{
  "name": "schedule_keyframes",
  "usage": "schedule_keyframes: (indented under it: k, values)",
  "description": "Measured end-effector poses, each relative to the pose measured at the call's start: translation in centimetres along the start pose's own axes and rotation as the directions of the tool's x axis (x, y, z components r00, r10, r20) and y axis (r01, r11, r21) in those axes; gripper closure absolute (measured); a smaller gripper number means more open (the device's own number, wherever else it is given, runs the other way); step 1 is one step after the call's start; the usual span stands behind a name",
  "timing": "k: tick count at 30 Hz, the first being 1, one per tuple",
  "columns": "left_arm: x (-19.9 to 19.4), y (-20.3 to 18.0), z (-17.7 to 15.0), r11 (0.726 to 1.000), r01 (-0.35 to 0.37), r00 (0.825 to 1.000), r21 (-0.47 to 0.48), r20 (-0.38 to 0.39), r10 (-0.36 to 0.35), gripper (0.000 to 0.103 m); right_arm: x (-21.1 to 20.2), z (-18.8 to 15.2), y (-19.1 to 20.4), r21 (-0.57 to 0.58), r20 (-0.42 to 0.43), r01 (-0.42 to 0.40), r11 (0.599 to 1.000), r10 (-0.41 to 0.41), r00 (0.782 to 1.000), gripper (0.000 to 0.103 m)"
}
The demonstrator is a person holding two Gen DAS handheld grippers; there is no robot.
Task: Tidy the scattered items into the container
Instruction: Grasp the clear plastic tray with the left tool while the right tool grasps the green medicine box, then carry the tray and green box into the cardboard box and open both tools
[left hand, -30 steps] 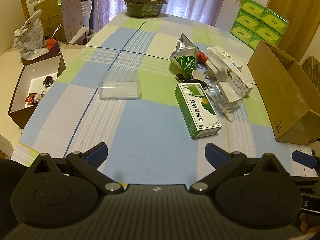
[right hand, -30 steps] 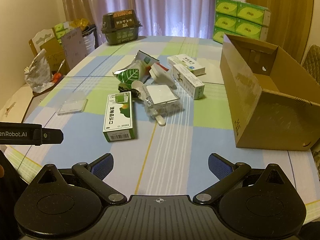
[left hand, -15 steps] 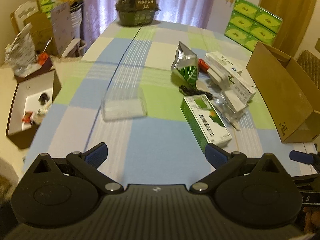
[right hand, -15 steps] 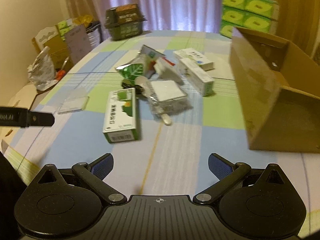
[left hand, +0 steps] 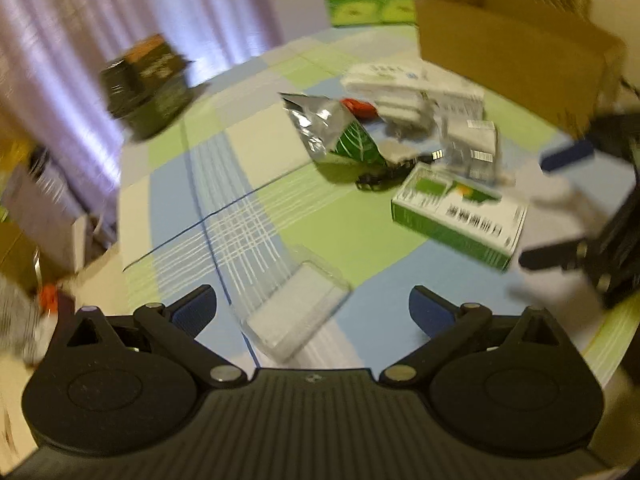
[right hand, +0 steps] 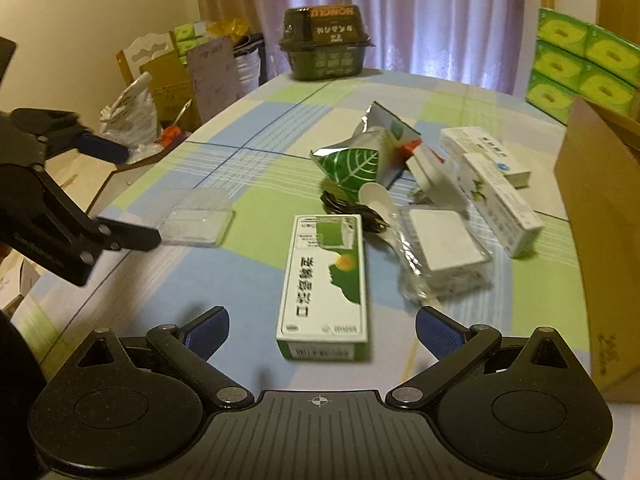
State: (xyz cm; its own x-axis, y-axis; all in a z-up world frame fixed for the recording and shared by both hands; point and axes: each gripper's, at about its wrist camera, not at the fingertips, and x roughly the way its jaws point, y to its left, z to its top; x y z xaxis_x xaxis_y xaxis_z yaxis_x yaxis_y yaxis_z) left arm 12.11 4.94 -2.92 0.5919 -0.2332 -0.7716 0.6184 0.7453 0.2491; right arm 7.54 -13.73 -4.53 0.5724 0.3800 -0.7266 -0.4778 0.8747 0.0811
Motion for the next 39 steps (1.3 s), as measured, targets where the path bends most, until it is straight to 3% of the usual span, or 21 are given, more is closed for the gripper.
schedule_keyframes:
  k: [5, 8, 14, 16, 18, 19, 20, 30, 32, 39]
  values:
    - [2.9, 1.6, -0.7, 0.989, 0.063, 0.998, 0.134, -0.008, -0.063, 0.010, 1.7, 0.5, 0.4, -0.011, -0.023, -0.007, 1.000, 0.006, 1.000, 0.000]
    - [4.8, 3.0, -1.1, 0.979, 0.128, 0.992, 0.158, -0.029, -0.125, 0.012, 2.6, 0.6, 0.6, -0.023, -0.037, -0.008, 1.000, 0.007, 0.999, 0.000]
    - [6.7, 4.5, -1.0, 0.966, 0.224, 0.971, 0.128, -0.111, -0.211, 0.032, 3.7, 0.8, 0.4, -0.015, -0.052, -0.003, 1.000, 0.002, 0.999, 0.000]
    - [6.4, 4.2, -0.8, 0.965, 0.237, 0.965, 0.112, -0.144, -0.220, 0.048, 3.7, 0.8, 0.3, -0.013, -0.052, -0.003, 1.000, 0.002, 0.999, 0.000]
    - [5.7, 3.5, -0.8, 0.962, 0.250, 0.959, 0.109, -0.166, -0.230, 0.049, 3.7, 0.9, 0.3, -0.009, -0.047, -0.005, 1.000, 0.004, 0.999, 0.001]
    - [5.4, 3.1, -0.8, 0.962, 0.252, 0.958, 0.107, -0.168, -0.232, 0.049, 3.8, 1.0, 0.3, -0.005, -0.049, -0.013, 1.000, 0.013, 0.999, 0.018]
    - [5.3, 2.9, -0.8, 0.963, 0.249, 0.959, 0.103, -0.163, -0.231, 0.049, 3.9, 1.0, 0.2, 0.002, -0.054, -0.016, 1.000, 0.016, 0.998, 0.025]
    - [6.0, 2.6, -0.3, 0.983, 0.182, 0.973, -0.037, -0.135, -0.185, 0.051, 5.1, 1.8, -0.3, 0.019, -0.058, 0.002, 1.000, -0.001, 0.998, 0.025]
    - [5.9, 2.6, -0.2, 0.983, 0.166, 0.975, -0.077, -0.137, -0.175, 0.051, 5.3, 1.8, -0.2, 0.007, -0.069, 0.003, 1.000, -0.003, 0.998, 0.045]
    - [2.8, 1.2, 0.2, 0.984, 0.120, 0.985, -0.129, -0.108, -0.134, 0.051, 2.1, 0.9, -0.4, 0.001, -0.042, -0.001, 1.000, 0.001, 0.999, 0.045]
